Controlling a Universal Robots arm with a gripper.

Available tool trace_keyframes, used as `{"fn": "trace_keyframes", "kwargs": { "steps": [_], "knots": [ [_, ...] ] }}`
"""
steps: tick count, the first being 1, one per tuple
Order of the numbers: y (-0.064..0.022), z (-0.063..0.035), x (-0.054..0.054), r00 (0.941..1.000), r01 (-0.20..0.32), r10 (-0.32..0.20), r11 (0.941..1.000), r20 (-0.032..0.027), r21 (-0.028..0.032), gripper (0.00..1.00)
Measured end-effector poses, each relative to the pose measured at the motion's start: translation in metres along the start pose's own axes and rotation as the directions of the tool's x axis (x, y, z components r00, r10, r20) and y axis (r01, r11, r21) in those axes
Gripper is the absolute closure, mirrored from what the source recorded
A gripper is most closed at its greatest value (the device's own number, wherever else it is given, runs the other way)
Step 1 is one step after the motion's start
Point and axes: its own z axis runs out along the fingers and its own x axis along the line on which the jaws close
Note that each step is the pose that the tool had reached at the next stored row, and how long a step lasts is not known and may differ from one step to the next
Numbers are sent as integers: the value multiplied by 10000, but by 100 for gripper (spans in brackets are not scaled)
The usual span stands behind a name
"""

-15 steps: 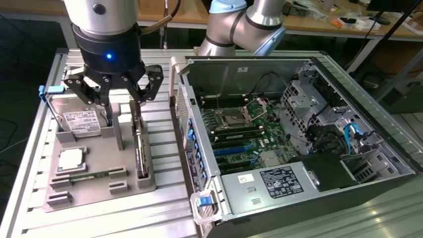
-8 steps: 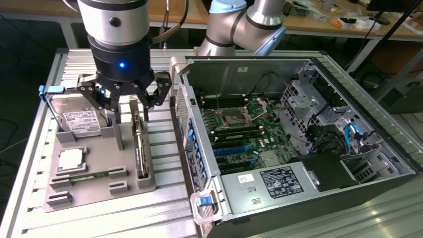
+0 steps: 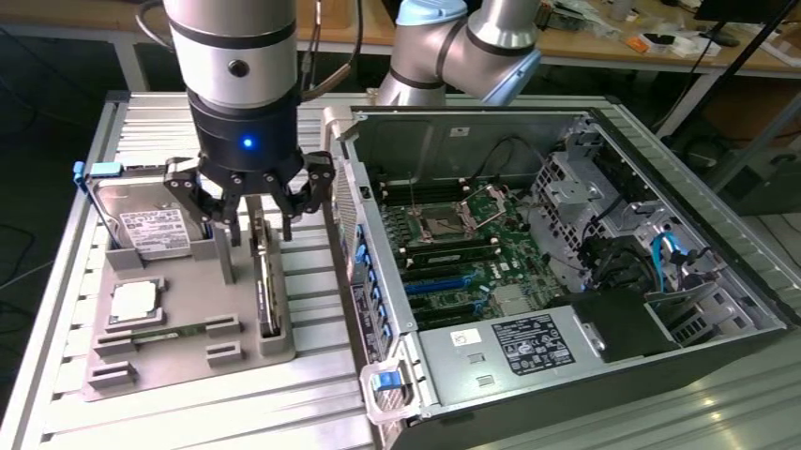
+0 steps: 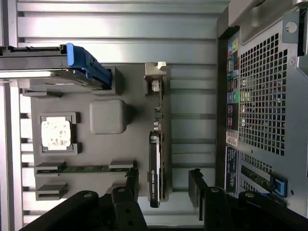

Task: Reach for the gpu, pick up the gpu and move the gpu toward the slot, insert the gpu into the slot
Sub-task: 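Pick up the gpu and move the gpu toward the slot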

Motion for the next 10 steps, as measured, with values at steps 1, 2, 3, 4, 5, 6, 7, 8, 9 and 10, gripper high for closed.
{"fn": "trace_keyframes", "kwargs": {
  "steps": [1, 2, 3, 4, 5, 6, 7, 8, 9, 10],
  "knots": [
    [-4, 18, -1, 10000, 0, 0, 10000, 0, 0, 46],
    [-10, 55, -2, 10000, -1, 1, 10000, 2, -1, 46],
    [-12, 74, -3, 10000, -1, 1, 10000, 2, -1, 46],
    [-14, 92, -4, 10000, 0, 0, 10000, 0, 0, 46],
    [-16, 106, -5, 10000, -1, 1, 10000, 0, 0, 46],
    [-19, 130, -5, 10000, 0, 0, 10000, 0, 0, 46],
    [-22, 154, -6, 10000, 0, 0, 10000, 0, 0, 46],
    [-24, 174, -7, 10000, 0, 0, 10000, 0, 0, 46],
    [-26, 192, -7, 10000, -1, 1, 10000, 0, 0, 46],
    [-29, 211, -7, 10000, -1, 1, 10000, 0, 0, 46]
  ]
}}
